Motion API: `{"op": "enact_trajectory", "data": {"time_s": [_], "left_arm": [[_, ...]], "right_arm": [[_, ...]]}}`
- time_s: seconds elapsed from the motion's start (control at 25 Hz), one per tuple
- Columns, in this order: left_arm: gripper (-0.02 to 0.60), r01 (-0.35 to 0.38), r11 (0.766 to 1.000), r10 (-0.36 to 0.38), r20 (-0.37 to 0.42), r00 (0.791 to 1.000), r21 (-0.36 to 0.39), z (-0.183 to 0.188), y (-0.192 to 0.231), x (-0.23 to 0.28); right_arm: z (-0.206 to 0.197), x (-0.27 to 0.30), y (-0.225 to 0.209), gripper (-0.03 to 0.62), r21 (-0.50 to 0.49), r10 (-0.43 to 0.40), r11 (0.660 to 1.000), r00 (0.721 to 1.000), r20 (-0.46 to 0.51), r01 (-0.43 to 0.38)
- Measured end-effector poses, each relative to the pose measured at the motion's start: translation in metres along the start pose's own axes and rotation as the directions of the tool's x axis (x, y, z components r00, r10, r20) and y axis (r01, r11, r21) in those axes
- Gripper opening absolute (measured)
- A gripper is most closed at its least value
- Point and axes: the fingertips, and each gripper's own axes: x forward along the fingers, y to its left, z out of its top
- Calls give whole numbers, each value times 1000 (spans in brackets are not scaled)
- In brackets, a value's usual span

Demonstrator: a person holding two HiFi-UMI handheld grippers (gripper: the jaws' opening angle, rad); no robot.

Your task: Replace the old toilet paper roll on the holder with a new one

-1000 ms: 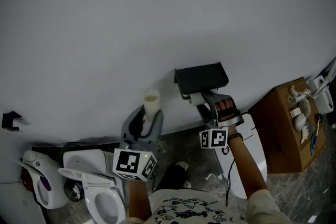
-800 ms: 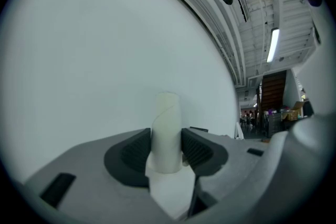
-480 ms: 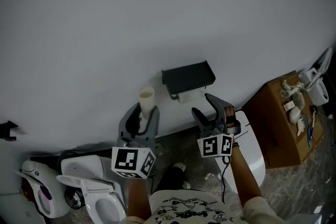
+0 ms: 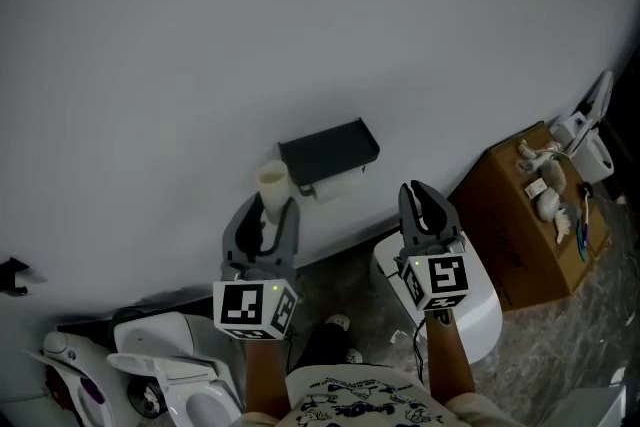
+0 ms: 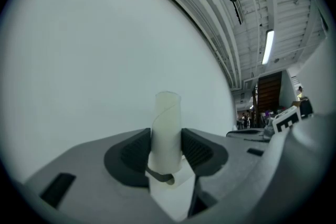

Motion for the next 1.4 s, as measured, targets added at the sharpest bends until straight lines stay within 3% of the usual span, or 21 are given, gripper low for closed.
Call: {"op": "enact_trajectory", "data": {"time_s": [0.28, 0.64, 1.4], "left_arm": [[183, 10, 1000, -10, 23, 1000, 1, 8, -12, 7], [183, 19, 1000, -19, 32, 999, 8, 13, -22, 13], [183, 31, 999, -32, 33, 999, 24, 16, -32, 18]], "right_arm": [[7, -21, -40, 42, 149, -124, 981, 992, -21, 126], [6, -39, -61, 26, 146, -210, 966, 977, -39, 214], [11, -43, -71, 23, 153, -212, 964, 976, -39, 216]]}}
